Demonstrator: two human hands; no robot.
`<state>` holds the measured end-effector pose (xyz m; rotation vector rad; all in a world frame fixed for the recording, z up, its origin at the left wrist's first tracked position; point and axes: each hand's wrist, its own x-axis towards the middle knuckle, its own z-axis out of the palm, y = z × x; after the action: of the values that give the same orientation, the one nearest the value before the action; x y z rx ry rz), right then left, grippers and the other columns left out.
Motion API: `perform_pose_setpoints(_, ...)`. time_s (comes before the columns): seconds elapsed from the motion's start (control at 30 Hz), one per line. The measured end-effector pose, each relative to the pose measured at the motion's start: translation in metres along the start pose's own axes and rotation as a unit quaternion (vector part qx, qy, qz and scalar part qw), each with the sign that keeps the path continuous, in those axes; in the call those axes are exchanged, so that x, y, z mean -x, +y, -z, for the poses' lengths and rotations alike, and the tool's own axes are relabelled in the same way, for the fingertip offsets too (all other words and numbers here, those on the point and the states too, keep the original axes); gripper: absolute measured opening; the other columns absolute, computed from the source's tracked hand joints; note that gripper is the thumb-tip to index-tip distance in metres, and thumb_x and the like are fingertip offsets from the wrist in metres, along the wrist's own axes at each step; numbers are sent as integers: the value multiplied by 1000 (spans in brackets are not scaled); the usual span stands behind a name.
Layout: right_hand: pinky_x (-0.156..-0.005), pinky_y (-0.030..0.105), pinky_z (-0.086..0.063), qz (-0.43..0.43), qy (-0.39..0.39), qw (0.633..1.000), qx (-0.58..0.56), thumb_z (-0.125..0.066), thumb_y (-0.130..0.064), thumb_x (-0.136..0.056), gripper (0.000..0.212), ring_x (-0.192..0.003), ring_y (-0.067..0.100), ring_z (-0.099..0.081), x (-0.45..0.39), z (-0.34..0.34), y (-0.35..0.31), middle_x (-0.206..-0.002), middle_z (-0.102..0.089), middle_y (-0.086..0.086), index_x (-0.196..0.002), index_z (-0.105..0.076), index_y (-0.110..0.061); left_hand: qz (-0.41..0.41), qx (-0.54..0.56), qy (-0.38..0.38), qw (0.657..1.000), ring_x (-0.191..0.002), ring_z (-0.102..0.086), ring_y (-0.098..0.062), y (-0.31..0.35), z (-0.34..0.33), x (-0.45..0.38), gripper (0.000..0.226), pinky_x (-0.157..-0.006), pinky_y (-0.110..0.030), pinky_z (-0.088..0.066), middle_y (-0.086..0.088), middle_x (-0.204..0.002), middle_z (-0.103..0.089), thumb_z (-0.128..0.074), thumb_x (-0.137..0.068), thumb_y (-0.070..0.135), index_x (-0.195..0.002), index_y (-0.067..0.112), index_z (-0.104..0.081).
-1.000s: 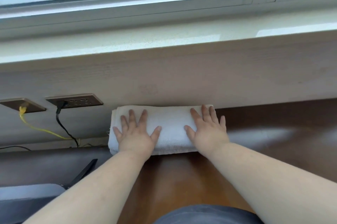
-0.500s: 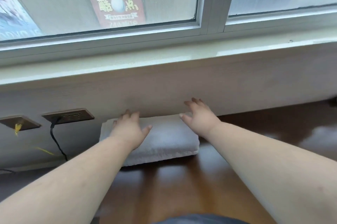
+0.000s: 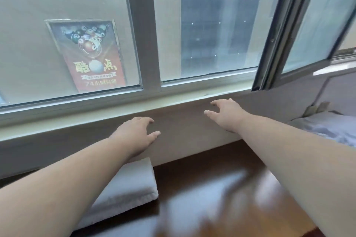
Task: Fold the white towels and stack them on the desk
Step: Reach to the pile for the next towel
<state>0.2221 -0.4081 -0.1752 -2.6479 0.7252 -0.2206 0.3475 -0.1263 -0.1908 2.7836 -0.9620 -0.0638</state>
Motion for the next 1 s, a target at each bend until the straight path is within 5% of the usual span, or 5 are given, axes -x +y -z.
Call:
perform_pose_setpoints(0.53, -113, 36, -31, -115, 111, 986, 43, -55, -57, -92, 63, -137, 26, -38, 203, 214, 267, -144, -51, 4, -143, -48, -20, -184, 64, 48, 980, -125, -50, -20, 365, 13, 41, 57, -100, -35, -39, 2, -142, -47, -47, -88, 65, -136, 35, -45)
perform_pose_setpoints(0.9, -113, 36, -25, -196, 129, 972, 35, -57, -57, -91, 72, -142, 24, -30, 289, 243, 407, -153, -41, 2, -150, -36, -21, -236, 75, 6, 969, -131, -45, -24, 524, -61, 67, 56, -109, -39, -37, -3, -144, -44, -51, -89, 61, -137, 33, -45)
perform_pose_setpoints(1.0, -116, 36, -24, -217, 138, 965, 43, -55, -44, -95, 65, -142, 27, -32, 290, 236, 442, -154, -39, 6, -151, -34, -19, -236, 64, -8, 970, -130, -45, -26, 547, -87, 61, 56, -108, -41, -38, -4, -143, -44, -53, -89, 58, -138, 31, -45)
